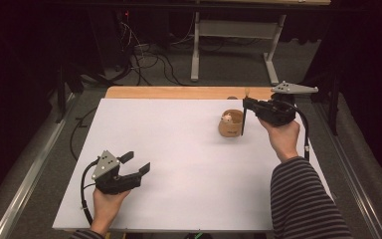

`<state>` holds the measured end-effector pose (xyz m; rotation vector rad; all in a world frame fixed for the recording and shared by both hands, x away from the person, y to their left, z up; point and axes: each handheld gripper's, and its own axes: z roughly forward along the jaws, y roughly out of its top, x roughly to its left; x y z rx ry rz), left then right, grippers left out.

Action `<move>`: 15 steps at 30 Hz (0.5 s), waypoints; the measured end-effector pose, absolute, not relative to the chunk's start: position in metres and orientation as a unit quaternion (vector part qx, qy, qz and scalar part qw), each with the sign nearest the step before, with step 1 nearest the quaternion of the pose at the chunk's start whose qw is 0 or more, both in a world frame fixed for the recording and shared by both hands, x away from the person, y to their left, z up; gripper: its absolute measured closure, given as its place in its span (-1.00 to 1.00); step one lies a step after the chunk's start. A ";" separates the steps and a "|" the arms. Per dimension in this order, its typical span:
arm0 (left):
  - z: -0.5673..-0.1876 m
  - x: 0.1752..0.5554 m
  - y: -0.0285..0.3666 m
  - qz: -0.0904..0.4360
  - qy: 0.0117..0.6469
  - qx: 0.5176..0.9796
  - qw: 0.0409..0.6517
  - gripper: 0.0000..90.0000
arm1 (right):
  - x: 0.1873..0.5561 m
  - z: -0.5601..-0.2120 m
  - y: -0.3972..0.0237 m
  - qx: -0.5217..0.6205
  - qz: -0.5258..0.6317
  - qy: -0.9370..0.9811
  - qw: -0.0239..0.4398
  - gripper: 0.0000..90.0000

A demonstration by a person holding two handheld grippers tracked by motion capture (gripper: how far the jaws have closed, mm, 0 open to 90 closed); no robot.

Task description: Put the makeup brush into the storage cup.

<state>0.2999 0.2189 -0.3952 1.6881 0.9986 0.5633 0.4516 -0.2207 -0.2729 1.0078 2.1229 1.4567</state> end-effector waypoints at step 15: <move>-0.396 0.300 0.219 0.233 0.417 0.706 0.523 -0.39 | 0.468 -0.266 -0.216 0.366 0.505 0.755 0.201 0.91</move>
